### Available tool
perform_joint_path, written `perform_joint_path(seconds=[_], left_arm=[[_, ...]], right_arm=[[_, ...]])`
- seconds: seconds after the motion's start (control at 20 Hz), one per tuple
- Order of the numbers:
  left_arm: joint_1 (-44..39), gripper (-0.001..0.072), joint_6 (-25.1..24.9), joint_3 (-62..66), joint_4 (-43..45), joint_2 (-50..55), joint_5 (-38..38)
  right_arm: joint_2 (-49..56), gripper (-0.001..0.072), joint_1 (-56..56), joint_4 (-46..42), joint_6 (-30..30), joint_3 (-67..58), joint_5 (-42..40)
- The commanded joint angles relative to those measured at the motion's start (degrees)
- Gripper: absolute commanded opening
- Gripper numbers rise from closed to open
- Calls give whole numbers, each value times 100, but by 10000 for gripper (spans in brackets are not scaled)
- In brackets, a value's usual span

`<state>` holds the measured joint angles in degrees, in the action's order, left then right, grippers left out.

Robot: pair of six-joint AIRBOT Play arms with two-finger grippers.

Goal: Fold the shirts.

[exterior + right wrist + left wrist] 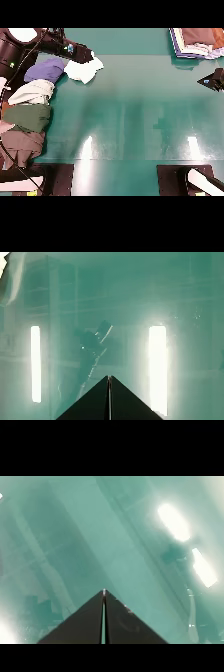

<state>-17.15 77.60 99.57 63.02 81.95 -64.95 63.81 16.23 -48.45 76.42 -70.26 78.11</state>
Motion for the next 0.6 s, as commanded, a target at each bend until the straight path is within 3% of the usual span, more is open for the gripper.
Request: perform_joint_path(seconds=[0.0,0.2,0.25,0.3,0.35,0.45,0.55], left_arm=[[0,25,-2,2,-4,4,0],[0,27,-4,0,83,22,199],[11,206,-2,0,286,48,350],[17,539,96,0,608,90,487],[17,625,463,0,1134,170,640],[81,621,1163,0,2422,485,846],[457,621,1469,2,2577,957,1049]], right_arm=[[4,14,-4,4,2,2,-17],[4,14,-4,240,2,2,-695],[4,14,-4,238,4,2,-765],[4,14,-4,236,4,2,-763],[2,14,-4,243,4,0,-767],[4,14,-4,240,4,2,-761],[4,14,-4,236,4,2,-697]])
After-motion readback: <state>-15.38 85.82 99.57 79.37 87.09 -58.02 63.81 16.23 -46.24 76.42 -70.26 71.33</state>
